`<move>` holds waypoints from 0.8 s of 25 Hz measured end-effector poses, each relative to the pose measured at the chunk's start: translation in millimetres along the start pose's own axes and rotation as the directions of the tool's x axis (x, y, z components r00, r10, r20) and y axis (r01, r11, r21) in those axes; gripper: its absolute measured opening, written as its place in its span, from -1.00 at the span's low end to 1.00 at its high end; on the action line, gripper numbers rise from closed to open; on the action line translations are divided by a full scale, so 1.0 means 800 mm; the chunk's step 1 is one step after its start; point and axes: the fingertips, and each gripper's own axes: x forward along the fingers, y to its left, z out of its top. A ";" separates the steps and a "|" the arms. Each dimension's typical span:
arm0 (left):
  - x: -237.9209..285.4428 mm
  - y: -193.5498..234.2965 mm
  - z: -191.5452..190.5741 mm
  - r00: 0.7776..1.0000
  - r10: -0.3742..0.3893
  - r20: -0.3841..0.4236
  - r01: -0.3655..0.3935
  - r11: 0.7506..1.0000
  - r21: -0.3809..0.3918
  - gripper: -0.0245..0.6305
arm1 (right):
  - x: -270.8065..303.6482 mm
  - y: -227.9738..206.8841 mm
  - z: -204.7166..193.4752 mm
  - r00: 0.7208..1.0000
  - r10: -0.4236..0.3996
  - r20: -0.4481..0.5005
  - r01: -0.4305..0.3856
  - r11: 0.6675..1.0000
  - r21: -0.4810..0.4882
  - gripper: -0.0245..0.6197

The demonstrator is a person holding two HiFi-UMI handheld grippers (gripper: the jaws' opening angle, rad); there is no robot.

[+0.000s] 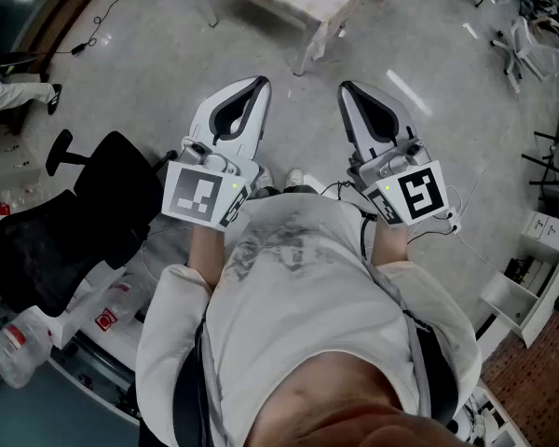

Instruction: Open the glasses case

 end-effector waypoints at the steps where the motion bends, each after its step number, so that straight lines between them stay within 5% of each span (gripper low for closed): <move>1: 0.003 0.000 -0.001 1.000 0.001 0.000 -0.001 1.000 -0.001 -0.91 | 0.000 -0.003 -0.001 1.000 0.000 -0.001 0.000 1.000 -0.001 -0.88; 20: 0.037 -0.021 -0.012 0.998 0.063 -0.016 -0.063 0.998 -0.007 -0.91 | -0.013 -0.046 -0.016 1.000 0.021 -0.010 -0.021 1.000 -0.001 -0.88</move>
